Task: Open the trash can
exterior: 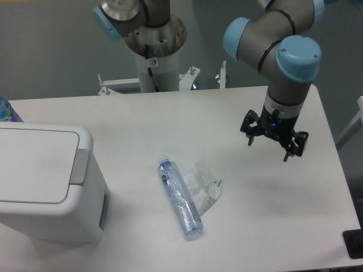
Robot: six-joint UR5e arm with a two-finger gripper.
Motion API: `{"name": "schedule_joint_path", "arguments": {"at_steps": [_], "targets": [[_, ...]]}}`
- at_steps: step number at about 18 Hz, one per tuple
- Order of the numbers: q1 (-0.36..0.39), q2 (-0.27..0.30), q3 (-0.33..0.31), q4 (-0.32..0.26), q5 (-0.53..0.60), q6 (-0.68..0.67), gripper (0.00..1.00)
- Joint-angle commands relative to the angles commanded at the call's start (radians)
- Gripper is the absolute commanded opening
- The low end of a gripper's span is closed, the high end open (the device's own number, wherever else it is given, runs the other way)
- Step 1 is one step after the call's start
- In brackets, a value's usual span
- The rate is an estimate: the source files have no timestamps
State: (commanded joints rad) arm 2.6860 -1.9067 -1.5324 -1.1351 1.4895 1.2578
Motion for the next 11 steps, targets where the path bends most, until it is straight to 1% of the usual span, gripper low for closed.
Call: {"name": "schedule_joint_path", "arguments": {"at_steps": [11], "targets": [[-0.005, 0.009, 0.000, 0.002, -0.005, -0.002, 1.00]]}}
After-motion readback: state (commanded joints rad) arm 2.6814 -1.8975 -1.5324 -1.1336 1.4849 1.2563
